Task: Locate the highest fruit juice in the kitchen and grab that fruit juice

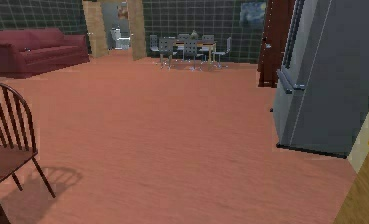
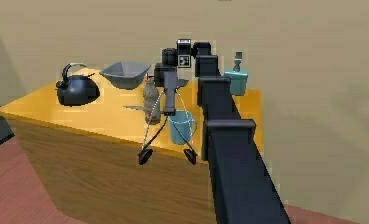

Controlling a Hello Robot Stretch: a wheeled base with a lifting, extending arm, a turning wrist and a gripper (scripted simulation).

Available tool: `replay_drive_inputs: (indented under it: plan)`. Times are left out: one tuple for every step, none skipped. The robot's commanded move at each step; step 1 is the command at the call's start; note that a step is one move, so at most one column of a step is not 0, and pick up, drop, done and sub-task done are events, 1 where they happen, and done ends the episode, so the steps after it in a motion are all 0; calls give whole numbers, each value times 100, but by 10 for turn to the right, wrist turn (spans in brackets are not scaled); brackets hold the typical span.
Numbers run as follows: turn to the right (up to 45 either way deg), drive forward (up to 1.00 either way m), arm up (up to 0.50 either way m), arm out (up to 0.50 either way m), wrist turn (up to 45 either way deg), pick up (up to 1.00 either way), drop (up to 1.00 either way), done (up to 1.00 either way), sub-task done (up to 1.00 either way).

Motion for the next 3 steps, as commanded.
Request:
replay_drive_inputs:
  plan:
    - [0, 0, 0, 0, 450, 0, 0, 0, 0]
    - [0, 0, 0, 0, 450, 0, 0, 0, 0]
    - [0, 0, 0, 0, 450, 0, 0, 0, 0]
